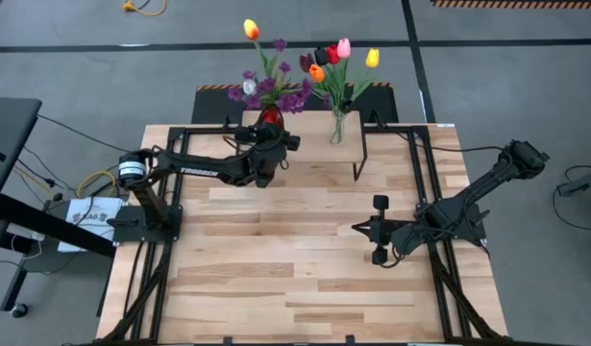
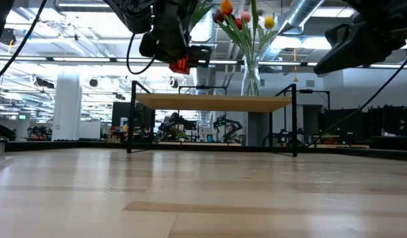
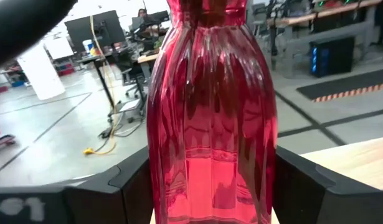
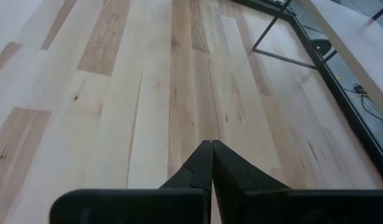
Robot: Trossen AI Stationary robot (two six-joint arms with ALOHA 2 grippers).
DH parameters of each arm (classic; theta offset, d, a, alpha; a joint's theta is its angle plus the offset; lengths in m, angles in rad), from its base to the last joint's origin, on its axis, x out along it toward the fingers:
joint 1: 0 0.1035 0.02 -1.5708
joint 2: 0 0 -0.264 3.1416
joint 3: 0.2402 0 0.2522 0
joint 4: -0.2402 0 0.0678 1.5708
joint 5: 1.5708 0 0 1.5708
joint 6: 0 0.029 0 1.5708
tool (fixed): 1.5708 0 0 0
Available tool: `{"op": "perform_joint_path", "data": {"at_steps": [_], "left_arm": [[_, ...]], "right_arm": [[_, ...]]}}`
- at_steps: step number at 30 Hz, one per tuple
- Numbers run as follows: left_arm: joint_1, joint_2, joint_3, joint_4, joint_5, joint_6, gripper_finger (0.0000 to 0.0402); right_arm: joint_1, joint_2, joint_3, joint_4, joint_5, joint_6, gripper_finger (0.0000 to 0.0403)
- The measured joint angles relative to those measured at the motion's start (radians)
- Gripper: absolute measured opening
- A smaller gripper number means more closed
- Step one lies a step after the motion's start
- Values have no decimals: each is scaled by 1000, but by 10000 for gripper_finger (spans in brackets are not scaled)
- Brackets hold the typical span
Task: Pick and place flowers into a vace then onto a shelf
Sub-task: Put the red vase filled with flowers on the shelf
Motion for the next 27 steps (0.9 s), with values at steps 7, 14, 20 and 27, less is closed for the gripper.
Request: {"op": "perform_joint_path", "data": {"at_steps": [7, 14, 20, 27], "left_arm": [[40, 0, 0, -121, 18, -128, 236], [81, 0, 0, -248, 45, -263, 236], [82, 0, 0, -298, 50, -335, 236], [78, -2, -37, -270, 60, -360, 236]], "right_arm": [[0, 0, 0, -15, -1, 8, 0], [-1, 0, 0, -15, 0, 16, 0], [-1, 0, 0, -15, 0, 24, 0], [-1, 0, 0, -15, 1, 33, 0]]}}
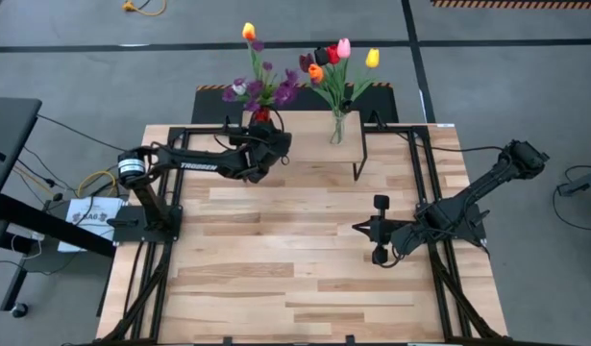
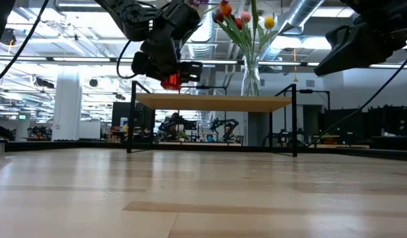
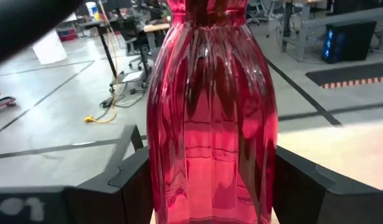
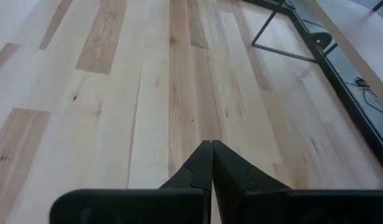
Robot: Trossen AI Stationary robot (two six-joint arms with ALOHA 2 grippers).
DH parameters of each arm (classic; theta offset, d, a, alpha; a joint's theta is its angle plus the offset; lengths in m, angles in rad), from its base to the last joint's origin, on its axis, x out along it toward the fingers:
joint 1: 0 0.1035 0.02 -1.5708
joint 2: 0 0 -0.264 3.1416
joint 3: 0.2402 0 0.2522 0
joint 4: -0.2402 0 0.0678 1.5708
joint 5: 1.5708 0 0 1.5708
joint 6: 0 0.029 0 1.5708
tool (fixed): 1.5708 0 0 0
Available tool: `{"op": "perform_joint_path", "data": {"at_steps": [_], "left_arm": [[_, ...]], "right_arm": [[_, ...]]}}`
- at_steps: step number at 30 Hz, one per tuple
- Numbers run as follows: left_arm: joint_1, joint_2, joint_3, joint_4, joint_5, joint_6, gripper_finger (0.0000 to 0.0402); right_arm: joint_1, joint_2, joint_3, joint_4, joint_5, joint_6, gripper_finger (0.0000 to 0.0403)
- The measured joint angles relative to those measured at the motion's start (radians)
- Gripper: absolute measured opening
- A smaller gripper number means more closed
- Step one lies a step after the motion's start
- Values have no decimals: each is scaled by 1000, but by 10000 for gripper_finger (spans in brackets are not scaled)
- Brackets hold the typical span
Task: Pick and place flowers into a vace then onto a shelf
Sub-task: Put the red vase filled with flowers on the shelf
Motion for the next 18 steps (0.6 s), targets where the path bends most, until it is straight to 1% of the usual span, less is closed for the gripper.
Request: {"op": "perform_joint_path", "data": {"at_steps": [5, 7, 11, 18], "left_arm": [[-16, 1, -39, 46, 8, -14, 236], [-19, 1, -58, 98, 16, 22, 236], [-18, 1, -90, 193, 75, 56, 235], [-21, 1, -93, 189, 83, 64, 236]], "right_arm": [[0, 0, 0, 1, 0, 1, 0], [0, 0, 0, 1, 0, 1, 0], [0, 0, 0, 5, 0, 4, 0], [0, 0, 0, 1, 0, 17, 0]]}}
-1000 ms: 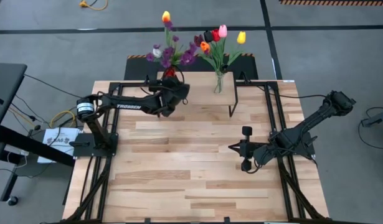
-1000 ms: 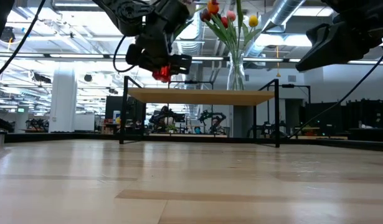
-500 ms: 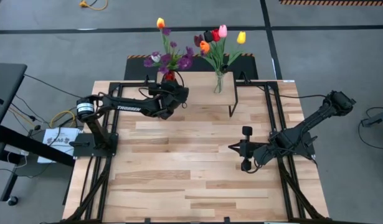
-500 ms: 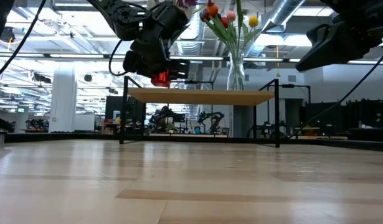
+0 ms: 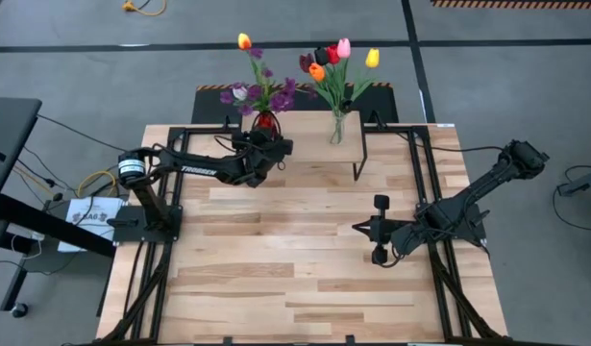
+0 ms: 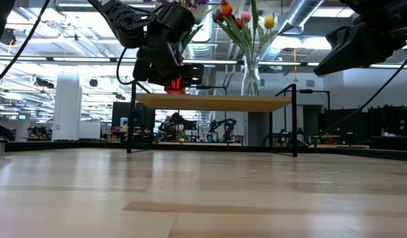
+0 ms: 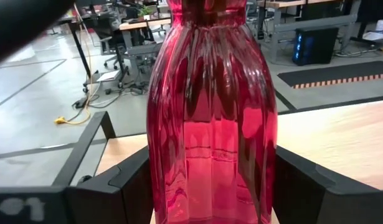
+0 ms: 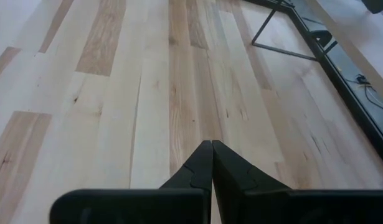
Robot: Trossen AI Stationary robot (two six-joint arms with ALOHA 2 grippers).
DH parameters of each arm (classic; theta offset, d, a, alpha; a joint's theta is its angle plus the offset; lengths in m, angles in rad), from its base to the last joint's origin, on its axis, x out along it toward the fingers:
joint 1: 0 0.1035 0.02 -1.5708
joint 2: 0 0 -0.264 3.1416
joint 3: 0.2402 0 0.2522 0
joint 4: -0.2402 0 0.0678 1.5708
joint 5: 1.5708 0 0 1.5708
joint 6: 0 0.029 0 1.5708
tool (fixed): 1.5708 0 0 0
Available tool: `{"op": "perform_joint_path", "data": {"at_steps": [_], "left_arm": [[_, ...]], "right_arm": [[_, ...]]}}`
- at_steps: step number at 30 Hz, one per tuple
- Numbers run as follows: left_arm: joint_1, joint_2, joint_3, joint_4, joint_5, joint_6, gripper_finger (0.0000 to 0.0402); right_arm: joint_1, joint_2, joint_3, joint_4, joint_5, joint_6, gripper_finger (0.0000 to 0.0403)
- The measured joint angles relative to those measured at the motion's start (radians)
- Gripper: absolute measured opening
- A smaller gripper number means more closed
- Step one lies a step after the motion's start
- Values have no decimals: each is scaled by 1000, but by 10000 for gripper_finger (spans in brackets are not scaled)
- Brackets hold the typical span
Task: Pick and place flowers into a vace then onto a shelf
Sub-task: Put the red vase filled with flowers on the shelf
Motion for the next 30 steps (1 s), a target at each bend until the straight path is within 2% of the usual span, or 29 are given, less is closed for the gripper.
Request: {"op": "perform_joint_path", "data": {"at_steps": [10, 30], "left_arm": [[-7, 0, 0, -43, 30, -77, 236], [-7, 0, 0, -51, 60, -73, 236]], "right_arm": [[0, 0, 0, 0, 0, 0, 0], [0, 0, 0, 4, 0, 0, 0]]}}
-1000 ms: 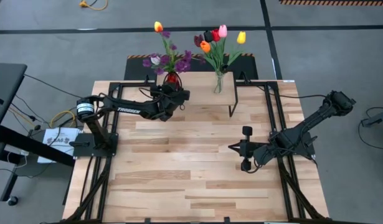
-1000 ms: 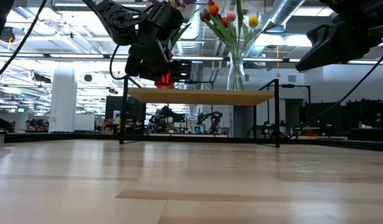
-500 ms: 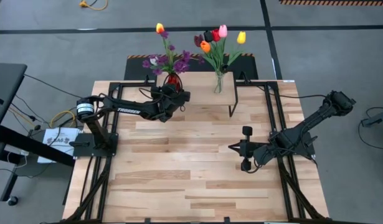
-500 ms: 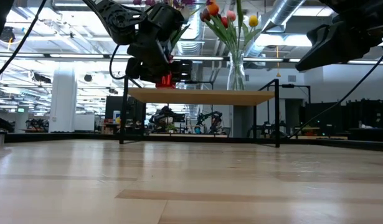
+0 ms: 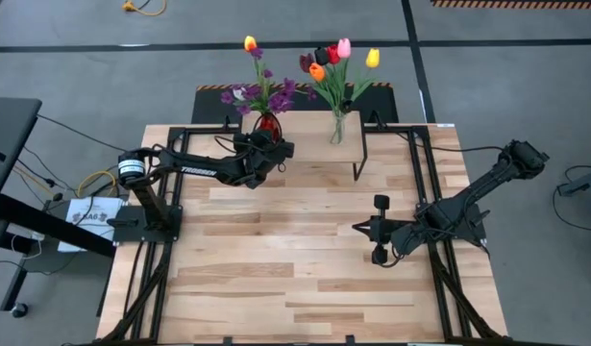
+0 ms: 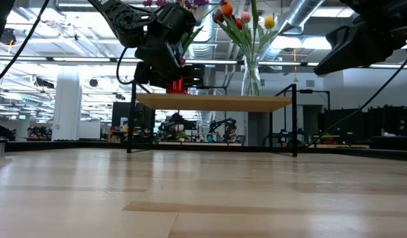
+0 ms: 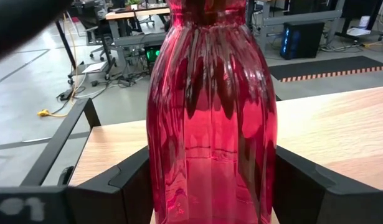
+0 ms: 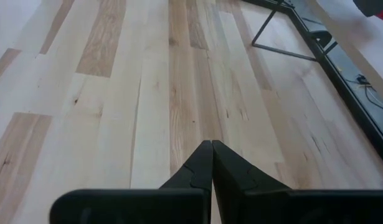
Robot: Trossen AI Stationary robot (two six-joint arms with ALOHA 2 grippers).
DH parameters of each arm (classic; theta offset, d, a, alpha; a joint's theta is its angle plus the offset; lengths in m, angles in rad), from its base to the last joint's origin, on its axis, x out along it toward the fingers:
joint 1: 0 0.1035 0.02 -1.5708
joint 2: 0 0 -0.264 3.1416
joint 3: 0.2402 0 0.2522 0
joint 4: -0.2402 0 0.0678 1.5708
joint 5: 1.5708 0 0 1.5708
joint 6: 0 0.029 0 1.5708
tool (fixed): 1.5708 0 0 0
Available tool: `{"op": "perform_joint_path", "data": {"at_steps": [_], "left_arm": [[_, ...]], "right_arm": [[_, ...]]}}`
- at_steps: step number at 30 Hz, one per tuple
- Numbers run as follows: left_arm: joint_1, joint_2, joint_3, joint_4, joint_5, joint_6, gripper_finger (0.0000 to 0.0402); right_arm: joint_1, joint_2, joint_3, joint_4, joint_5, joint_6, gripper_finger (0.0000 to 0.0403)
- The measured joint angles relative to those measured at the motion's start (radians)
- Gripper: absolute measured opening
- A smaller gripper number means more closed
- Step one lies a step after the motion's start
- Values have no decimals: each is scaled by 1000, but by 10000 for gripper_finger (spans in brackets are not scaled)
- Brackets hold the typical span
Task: Pick and place flowers into a vace then onto a shelf
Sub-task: Put the red vase filled with flowers on the shelf
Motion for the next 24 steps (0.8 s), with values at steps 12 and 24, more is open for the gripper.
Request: {"op": "perform_joint_path", "data": {"at_steps": [12, 24], "left_arm": [[0, 0, 0, -10, 10, 5, 236], [0, 0, 1, -26, 32, 13, 236]], "right_arm": [[0, 0, 0, 0, 0, 0, 0], [0, 0, 0, 0, 0, -1, 0]]}}
